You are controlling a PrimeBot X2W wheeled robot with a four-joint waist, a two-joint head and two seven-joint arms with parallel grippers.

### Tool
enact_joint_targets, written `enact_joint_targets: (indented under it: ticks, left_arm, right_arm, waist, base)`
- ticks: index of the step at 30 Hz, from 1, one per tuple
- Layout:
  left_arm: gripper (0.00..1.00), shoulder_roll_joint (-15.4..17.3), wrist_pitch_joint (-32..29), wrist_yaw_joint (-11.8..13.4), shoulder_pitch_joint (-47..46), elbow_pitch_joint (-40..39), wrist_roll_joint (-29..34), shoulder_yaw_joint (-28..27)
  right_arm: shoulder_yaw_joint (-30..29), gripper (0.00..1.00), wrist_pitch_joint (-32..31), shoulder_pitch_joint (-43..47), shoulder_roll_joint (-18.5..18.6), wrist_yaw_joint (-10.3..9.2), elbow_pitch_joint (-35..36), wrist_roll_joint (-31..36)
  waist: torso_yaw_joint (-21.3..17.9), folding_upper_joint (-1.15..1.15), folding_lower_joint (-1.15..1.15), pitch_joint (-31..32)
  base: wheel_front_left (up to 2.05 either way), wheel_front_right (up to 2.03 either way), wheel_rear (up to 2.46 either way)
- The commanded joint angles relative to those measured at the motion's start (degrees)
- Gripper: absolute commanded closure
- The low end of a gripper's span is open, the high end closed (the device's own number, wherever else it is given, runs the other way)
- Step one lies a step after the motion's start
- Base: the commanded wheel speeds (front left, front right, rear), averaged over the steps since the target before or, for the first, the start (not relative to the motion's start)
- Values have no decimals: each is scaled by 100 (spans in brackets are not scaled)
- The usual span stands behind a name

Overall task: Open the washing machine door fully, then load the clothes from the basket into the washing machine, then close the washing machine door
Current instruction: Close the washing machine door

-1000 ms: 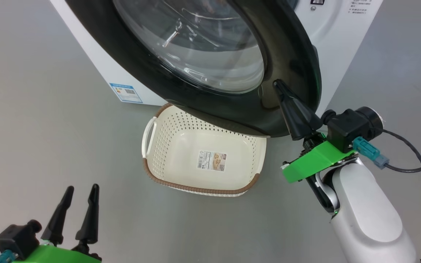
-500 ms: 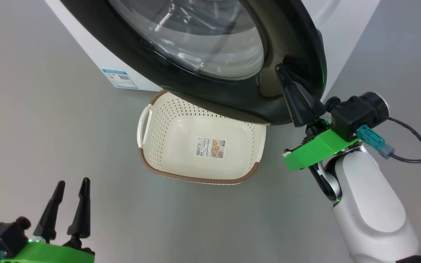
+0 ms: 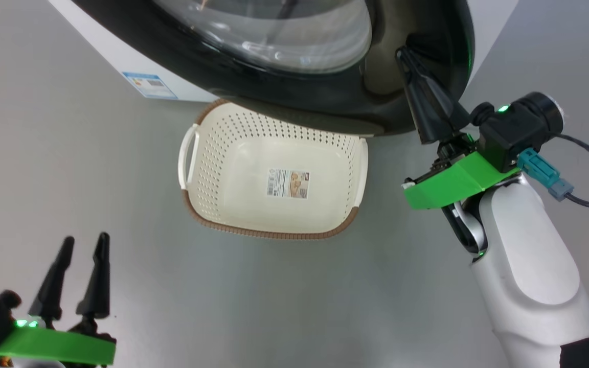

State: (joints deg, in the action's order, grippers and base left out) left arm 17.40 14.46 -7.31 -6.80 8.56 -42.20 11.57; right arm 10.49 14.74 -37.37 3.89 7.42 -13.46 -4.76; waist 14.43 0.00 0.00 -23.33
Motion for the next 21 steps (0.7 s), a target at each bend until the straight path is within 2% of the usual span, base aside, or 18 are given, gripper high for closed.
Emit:
enact_joint_targets:
  ticks: [1, 9, 21]
  left_arm:
    - [0, 261, 54, -17, -220, -148, -65, -213]
    - [0, 436, 54, -17, -446, -281, -231, -171]
    - [0, 463, 54, -17, -512, -443, -390, -107]
  right_arm:
    - [82, 100, 26, -121, -102, 7, 179, 85]
    - [-24, 100, 26, -455, -102, 7, 266, 213]
    - [-88, 100, 26, -956, -102, 7, 323, 346]
  waist:
    - [-23, 0, 0, -185]
    - [22, 0, 0, -664]
    - [56, 0, 0, -975]
  base:
    - [0, 0, 0]
    - [0, 0, 0]
    - [0, 0, 0]
